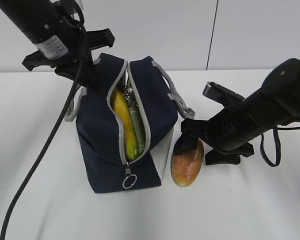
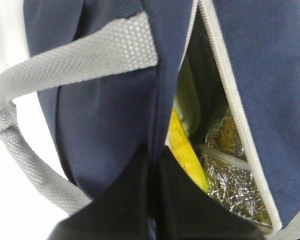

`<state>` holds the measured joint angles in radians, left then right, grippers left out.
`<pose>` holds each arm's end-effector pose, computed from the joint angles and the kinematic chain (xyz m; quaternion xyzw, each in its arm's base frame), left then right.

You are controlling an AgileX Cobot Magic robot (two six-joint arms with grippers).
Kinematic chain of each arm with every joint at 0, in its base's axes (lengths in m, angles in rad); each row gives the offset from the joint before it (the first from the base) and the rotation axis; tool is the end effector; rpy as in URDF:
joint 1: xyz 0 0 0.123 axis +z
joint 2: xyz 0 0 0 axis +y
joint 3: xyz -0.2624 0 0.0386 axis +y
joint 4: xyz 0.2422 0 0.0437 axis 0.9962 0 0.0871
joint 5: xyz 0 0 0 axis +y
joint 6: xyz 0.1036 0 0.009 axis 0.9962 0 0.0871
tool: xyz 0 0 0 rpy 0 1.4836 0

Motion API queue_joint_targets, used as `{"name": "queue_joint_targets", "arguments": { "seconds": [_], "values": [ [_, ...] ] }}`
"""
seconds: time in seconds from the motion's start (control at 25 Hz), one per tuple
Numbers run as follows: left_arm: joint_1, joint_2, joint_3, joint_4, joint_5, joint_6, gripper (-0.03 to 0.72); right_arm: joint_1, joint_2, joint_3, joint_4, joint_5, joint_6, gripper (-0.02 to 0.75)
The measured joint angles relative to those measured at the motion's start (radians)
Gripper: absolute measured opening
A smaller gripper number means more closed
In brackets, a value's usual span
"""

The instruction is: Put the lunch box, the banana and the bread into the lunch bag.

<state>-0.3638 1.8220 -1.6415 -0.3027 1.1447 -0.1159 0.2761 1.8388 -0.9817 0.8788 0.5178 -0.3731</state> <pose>0.3479 -0.1627 0.2731 0.0821 0.9722 -0.1804 0.1244 0.3166 0.1309 0.1248 0.0329 0.9564 0.2541 0.1402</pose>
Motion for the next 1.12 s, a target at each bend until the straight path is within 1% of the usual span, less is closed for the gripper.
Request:
{"name": "queue_joint_targets", "arguments": {
  "seconds": [0.12, 0.2, 0.36, 0.4, 0.52, 0.64, 0.76, 0.84, 0.92, 1.12],
  "values": [
    [0.0, 0.0, 0.0, 0.0, 0.0, 0.0, 0.0, 0.0, 0.024, -0.016, 0.018, 0.0, -0.006, 0.652],
    [0.0, 0.0, 0.0, 0.0, 0.0, 0.0, 0.0, 0.0, 0.043, -0.024, 0.026, 0.002, -0.01, 0.63],
    [0.0, 0.0, 0.0, 0.0, 0.0, 0.0, 0.0, 0.0, 0.051, -0.029, 0.035, 0.006, -0.012, 0.538],
    [0.0, 0.0, 0.0, 0.0, 0.0, 0.0, 0.0, 0.0, 0.052, -0.029, 0.036, 0.006, -0.012, 0.505],
    [0.0, 0.0, 0.0, 0.0, 0.0, 0.0, 0.0, 0.0, 0.052, -0.032, 0.036, 0.01, -0.012, 0.444],
    [0.0, 0.0, 0.0, 0.0, 0.0, 0.0, 0.0, 0.0, 0.054, -0.032, 0.029, 0.021, -0.015, 0.43],
    [0.0, 0.0, 0.0, 0.0, 0.0, 0.0, 0.0, -0.002, 0.041, -0.032, -0.031, 0.034, -0.015, 0.426],
    [0.0, 0.0, 0.0, 0.0, 0.0, 0.0, 0.0, -0.019, 0.017, -0.032, -0.085, 0.058, -0.015, 0.424],
    [0.0, 0.0, 0.0, 0.0, 0.0, 0.0, 0.0, -0.053, -0.011, -0.032, -0.111, 0.078, -0.015, 0.422],
    [0.0, 0.0, 0.0, 0.0, 0.0, 0.0, 0.0, -0.17, -0.109, -0.032, -0.155, 0.134, -0.013, 0.421]
  ]
}}
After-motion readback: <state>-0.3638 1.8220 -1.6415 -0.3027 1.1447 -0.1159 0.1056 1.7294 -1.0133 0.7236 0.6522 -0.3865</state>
